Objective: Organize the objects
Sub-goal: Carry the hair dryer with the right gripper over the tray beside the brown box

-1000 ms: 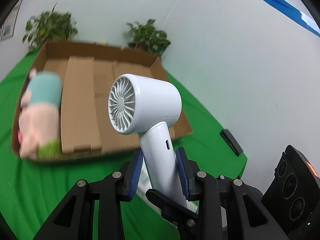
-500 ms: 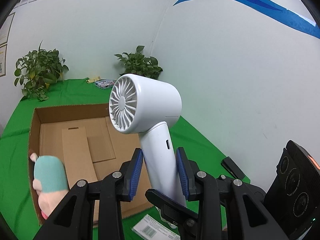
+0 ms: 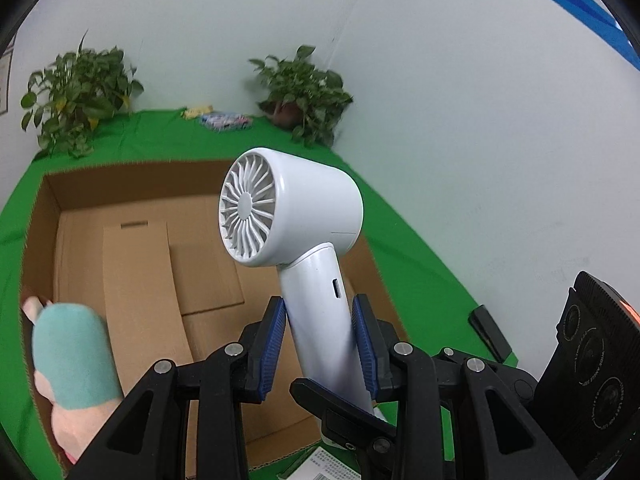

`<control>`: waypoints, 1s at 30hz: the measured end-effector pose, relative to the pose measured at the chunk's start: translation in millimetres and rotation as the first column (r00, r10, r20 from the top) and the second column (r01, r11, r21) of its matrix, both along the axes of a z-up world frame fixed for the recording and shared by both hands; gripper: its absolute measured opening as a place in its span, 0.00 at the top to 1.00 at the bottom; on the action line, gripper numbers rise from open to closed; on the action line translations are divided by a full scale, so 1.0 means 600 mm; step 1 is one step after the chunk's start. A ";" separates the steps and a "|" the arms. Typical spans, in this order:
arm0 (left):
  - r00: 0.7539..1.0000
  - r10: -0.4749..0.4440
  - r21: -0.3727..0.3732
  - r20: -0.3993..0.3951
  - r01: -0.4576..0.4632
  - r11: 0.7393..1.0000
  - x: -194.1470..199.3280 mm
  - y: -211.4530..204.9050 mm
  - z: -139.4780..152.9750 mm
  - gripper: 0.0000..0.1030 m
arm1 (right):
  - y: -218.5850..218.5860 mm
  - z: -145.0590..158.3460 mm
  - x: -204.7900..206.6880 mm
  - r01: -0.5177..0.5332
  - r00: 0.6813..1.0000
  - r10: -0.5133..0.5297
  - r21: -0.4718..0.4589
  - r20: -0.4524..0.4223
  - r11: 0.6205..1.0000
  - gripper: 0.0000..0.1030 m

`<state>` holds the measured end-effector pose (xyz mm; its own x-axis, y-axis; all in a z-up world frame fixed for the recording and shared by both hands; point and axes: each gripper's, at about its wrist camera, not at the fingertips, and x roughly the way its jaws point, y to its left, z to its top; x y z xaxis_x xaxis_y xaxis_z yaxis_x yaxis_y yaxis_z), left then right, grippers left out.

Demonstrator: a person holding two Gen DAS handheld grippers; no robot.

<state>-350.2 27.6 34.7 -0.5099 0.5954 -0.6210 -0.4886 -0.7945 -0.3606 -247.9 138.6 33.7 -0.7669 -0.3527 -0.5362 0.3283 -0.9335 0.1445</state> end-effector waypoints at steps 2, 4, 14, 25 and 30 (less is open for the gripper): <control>0.999 0.008 -0.014 0.036 -0.008 1.000 -0.016 0.000 -0.040 0.70 | -0.001 -0.026 -0.009 -0.005 0.999 0.005 -0.009 0.039 1.000 0.73; 0.997 0.015 -0.029 0.072 -0.013 1.000 -0.035 0.000 -0.082 0.70 | -0.001 -0.056 -0.018 -0.011 0.997 0.012 -0.018 0.072 1.000 0.73; 0.974 0.040 -0.077 0.222 -0.024 0.997 -0.080 0.013 -0.229 0.70 | 0.006 -0.169 -0.035 -0.008 0.980 0.016 -0.042 0.197 0.999 0.74; 0.967 0.062 -0.168 0.246 -0.020 0.986 -0.074 0.023 -0.251 0.68 | 0.002 -0.197 -0.018 0.014 0.974 -0.011 -0.010 0.228 1.000 0.78; 0.978 0.083 -0.149 0.193 -0.054 0.987 -0.058 -0.013 -0.214 0.70 | -0.002 -0.209 -0.020 0.027 0.969 -0.027 0.005 0.247 1.000 0.78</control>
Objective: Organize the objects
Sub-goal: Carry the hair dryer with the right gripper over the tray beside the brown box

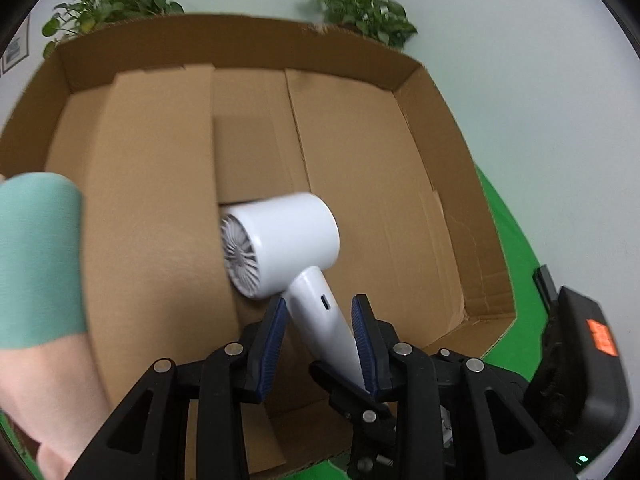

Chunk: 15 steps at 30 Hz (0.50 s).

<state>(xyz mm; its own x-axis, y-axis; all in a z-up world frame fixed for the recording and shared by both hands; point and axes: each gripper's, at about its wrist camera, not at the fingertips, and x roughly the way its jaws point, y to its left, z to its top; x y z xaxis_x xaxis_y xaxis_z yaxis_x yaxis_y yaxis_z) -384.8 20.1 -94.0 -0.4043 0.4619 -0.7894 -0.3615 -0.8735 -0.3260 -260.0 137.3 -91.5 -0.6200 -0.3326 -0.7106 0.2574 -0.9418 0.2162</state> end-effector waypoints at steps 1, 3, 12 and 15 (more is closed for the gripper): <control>1.000 0.005 0.003 -0.010 -0.005 1.000 0.003 -0.006 0.007 0.70 | -0.002 0.002 0.002 0.004 1.000 -0.004 0.008 -0.003 1.000 0.78; 1.000 0.014 -0.005 -0.027 -0.014 1.000 0.009 -0.015 0.017 0.70 | -0.006 0.002 0.003 0.008 1.000 -0.008 0.022 -0.001 1.000 0.78; 0.998 0.048 0.038 -0.036 -0.047 0.998 0.016 -0.060 0.026 0.70 | -0.023 0.007 0.009 -0.002 1.000 0.000 0.077 0.021 0.997 0.73; 0.998 0.051 0.041 -0.044 -0.049 0.998 0.020 -0.069 0.025 0.70 | -0.022 0.011 0.007 -0.010 0.999 0.007 0.074 0.040 0.997 0.70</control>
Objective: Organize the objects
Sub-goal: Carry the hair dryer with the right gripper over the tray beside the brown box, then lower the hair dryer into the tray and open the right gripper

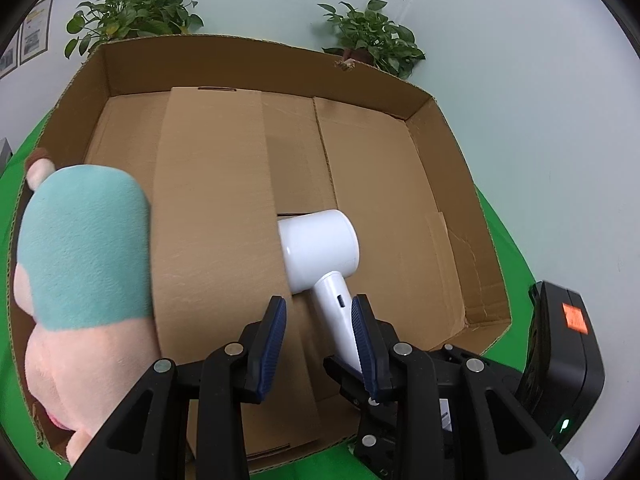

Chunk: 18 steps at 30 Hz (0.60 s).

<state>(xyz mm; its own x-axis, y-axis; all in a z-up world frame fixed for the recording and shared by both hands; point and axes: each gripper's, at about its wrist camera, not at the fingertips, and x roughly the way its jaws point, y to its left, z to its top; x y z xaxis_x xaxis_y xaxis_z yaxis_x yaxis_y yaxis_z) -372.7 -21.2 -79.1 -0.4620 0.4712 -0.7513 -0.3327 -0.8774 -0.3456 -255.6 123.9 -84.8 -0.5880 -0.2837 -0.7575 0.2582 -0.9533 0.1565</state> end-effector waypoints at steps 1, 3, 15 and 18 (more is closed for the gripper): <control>1.000 0.003 0.004 0.000 -0.003 1.000 0.001 -0.004 0.000 0.70 | 0.002 0.001 -0.001 -0.007 1.000 0.007 -0.010 0.007 1.000 0.70; 1.000 0.010 0.016 -0.003 -0.010 1.000 0.004 -0.012 0.001 0.70 | 0.008 0.002 -0.004 -0.007 1.000 0.008 -0.029 0.019 1.000 0.70; 0.999 0.027 0.048 -0.021 -0.026 0.998 0.026 -0.046 0.008 0.70 | 0.013 -0.007 -0.024 -0.022 0.993 0.028 -0.058 0.111 0.998 0.74; 0.999 0.024 0.043 -0.026 -0.023 0.999 0.035 -0.049 0.007 0.70 | 0.015 -0.004 -0.014 -0.020 0.994 0.026 -0.056 0.109 0.998 0.74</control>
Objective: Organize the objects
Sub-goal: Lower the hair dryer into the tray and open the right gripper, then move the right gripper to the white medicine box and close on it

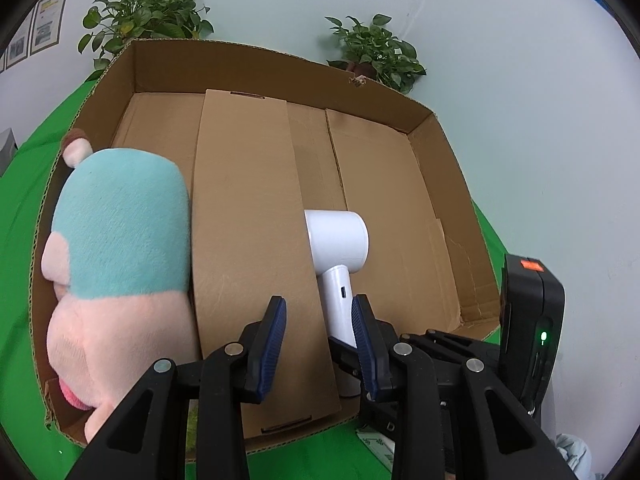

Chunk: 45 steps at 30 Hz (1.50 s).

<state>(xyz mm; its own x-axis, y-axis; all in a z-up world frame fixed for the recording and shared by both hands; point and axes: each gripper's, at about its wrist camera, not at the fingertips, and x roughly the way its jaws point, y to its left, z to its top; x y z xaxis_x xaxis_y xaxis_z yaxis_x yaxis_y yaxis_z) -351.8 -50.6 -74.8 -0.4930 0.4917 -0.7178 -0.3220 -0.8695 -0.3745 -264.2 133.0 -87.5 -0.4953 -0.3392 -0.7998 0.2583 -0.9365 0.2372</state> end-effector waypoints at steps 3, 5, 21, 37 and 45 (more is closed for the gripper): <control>1.000 0.000 -0.003 -0.010 0.000 1.000 0.007 -0.001 0.000 0.69 | -0.004 0.000 -0.003 -0.004 1.000 0.004 0.007 0.001 1.000 0.72; 0.999 0.007 -0.018 -0.036 -0.007 1.000 0.016 0.000 0.004 0.68 | -0.004 -0.003 -0.003 -0.007 1.000 0.007 0.022 0.003 1.000 0.70; 0.881 0.149 -0.104 -0.449 -0.218 0.971 0.218 0.013 0.086 0.03 | 0.077 0.110 0.191 0.132 0.899 -0.086 0.079 -0.430 0.988 0.01; 0.861 0.217 -0.113 -0.461 -0.299 0.947 0.356 0.034 0.056 0.02 | 0.066 0.094 0.263 0.120 0.874 -0.066 0.083 -0.481 0.989 0.01; 0.940 0.128 -0.052 -0.316 -0.152 0.987 0.354 0.039 0.022 0.02 | 0.058 0.090 0.272 0.102 0.875 -0.046 0.090 -0.482 0.991 0.01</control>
